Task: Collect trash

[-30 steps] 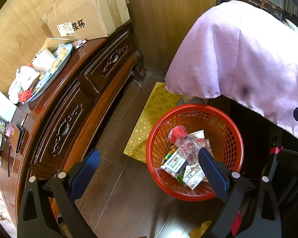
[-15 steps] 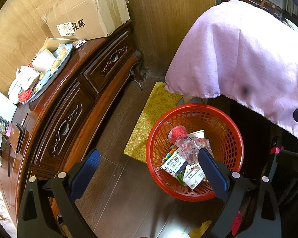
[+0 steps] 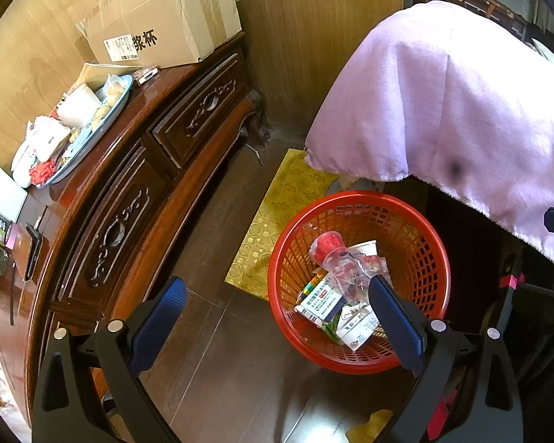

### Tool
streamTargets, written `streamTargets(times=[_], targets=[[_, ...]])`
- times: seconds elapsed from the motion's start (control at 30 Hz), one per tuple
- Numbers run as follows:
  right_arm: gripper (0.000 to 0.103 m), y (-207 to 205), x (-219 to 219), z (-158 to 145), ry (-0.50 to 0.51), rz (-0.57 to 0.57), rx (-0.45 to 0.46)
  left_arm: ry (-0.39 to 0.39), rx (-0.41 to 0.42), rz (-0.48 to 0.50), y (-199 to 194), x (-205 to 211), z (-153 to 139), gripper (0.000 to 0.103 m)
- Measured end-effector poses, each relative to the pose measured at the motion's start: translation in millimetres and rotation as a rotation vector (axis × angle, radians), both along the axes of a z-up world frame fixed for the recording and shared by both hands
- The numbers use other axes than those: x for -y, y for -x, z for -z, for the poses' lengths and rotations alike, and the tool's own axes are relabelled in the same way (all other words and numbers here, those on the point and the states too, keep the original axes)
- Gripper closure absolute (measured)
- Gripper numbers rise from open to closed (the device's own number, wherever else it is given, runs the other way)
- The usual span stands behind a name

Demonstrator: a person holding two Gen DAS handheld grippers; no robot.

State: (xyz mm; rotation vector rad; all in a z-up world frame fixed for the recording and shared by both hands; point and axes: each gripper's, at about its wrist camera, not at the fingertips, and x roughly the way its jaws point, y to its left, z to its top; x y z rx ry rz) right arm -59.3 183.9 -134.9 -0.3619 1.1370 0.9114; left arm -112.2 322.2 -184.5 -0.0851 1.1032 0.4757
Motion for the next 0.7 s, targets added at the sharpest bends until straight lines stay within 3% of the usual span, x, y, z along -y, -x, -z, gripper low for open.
streamTargets(times=[0.7], targets=[[0.026, 0.8, -0.7, -0.1, 0.001, 0.002, 0.0, -0.011, 0.011, 0.018, 0.0, 3.1, -0.2, 0.006]])
